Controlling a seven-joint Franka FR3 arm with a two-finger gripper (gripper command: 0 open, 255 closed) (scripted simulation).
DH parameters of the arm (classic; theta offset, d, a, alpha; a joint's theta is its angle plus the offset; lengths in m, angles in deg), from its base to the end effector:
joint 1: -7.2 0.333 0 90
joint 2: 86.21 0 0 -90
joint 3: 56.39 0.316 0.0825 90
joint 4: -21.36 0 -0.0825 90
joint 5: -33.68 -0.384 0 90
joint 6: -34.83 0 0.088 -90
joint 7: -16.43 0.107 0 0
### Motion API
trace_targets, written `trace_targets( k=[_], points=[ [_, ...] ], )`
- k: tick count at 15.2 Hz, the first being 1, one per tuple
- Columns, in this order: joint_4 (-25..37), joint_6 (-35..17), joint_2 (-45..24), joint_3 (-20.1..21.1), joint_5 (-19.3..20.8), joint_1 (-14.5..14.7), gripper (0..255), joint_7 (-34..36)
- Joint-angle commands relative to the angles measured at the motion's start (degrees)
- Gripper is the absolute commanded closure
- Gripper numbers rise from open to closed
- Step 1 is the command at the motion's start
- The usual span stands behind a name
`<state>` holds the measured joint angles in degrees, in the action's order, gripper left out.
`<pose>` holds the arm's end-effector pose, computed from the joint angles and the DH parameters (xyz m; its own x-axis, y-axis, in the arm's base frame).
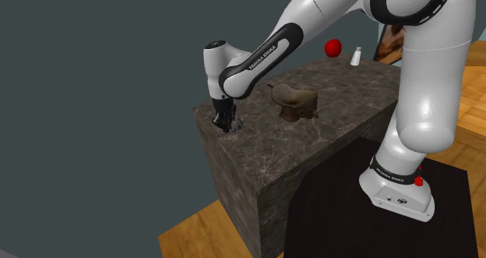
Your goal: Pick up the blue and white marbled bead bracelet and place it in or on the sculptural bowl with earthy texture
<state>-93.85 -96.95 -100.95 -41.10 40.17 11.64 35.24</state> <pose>0.5664 0.1951 0.3353 0.9957 0.0800 0.0467 0.0798 -0.9968 0.0057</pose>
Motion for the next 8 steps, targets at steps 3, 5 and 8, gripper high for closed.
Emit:
trace_targets(
  k=[3,5,8],
  points=[
    [1.02,2.7,1.75,0.21,-0.79,-0.26,255,-0.67],
    [1.64,4.06,2.53,0.3,-1.13,-0.33,255,-0.91],
    [2.66,6.12,3.62,0.42,-1.59,-0.43,255,-1.25]
  ],
)
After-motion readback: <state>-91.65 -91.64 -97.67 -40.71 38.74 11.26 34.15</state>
